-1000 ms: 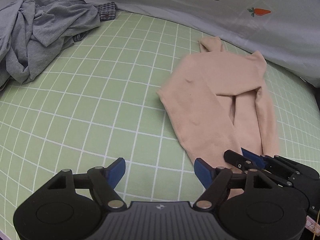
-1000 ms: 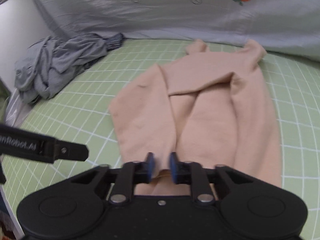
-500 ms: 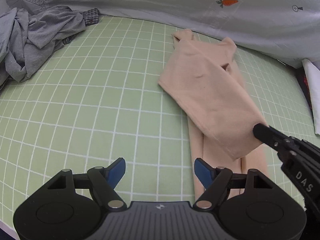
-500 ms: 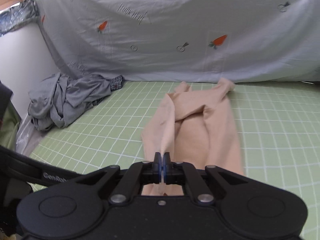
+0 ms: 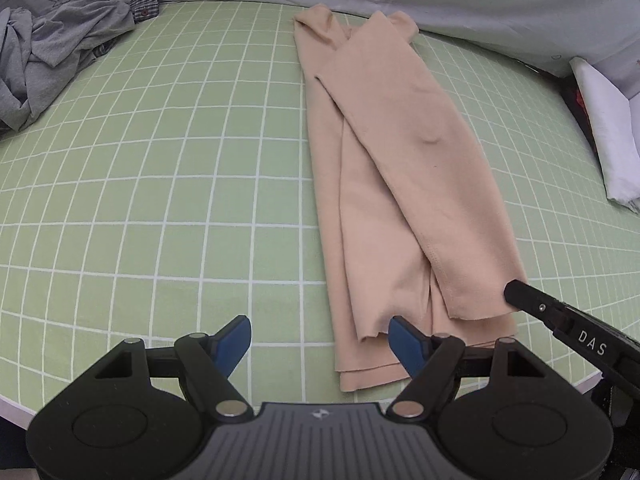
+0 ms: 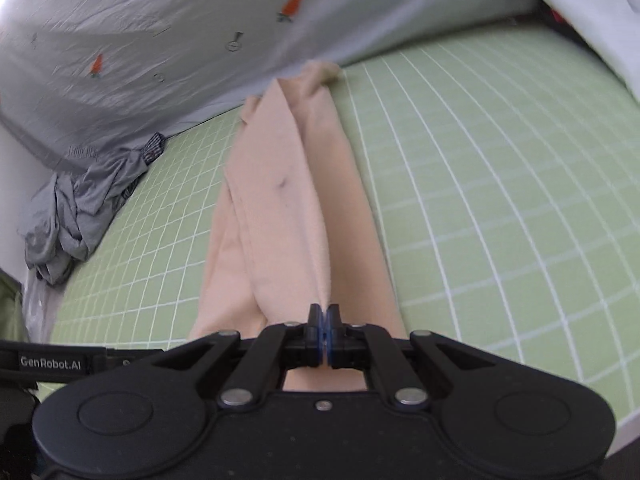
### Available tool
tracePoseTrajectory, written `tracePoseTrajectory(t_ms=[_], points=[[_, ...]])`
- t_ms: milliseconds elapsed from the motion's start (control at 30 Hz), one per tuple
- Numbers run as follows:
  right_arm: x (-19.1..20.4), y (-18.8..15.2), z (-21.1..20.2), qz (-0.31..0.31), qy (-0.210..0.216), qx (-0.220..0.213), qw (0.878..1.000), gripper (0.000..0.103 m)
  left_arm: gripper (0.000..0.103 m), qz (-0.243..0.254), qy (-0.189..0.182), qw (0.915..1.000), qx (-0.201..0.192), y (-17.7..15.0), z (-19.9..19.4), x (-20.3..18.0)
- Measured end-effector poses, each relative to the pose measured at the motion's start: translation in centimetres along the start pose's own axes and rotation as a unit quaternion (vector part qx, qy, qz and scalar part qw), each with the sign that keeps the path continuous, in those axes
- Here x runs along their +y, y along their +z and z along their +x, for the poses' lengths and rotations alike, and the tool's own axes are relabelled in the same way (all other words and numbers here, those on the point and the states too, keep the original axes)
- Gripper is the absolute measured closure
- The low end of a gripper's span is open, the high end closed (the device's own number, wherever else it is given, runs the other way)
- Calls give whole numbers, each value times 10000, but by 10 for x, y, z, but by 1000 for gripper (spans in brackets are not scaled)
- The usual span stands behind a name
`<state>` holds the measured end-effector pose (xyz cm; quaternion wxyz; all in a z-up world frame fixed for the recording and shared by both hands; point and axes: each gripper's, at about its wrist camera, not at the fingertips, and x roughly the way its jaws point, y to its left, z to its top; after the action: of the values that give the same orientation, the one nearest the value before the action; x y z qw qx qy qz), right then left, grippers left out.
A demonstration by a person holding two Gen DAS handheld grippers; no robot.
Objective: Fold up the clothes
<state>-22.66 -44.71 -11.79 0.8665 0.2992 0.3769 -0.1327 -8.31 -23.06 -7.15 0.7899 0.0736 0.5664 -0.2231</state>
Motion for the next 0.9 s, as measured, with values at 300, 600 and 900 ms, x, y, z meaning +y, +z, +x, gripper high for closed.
tracePoseTrajectory(t_ms=[300, 600, 900], points=[[-17, -7, 1, -120, -385, 284, 9988, 100, 27, -85, 204, 9996, 183, -5, 7, -14], [-22, 8, -1, -460, -472, 337, 9973, 52, 27, -485, 162, 9984, 257, -4, 9, -21], [-15, 7, 24, -570, -329, 595, 9961, 24, 23, -1013, 54, 9947, 160, -2, 23, -17]])
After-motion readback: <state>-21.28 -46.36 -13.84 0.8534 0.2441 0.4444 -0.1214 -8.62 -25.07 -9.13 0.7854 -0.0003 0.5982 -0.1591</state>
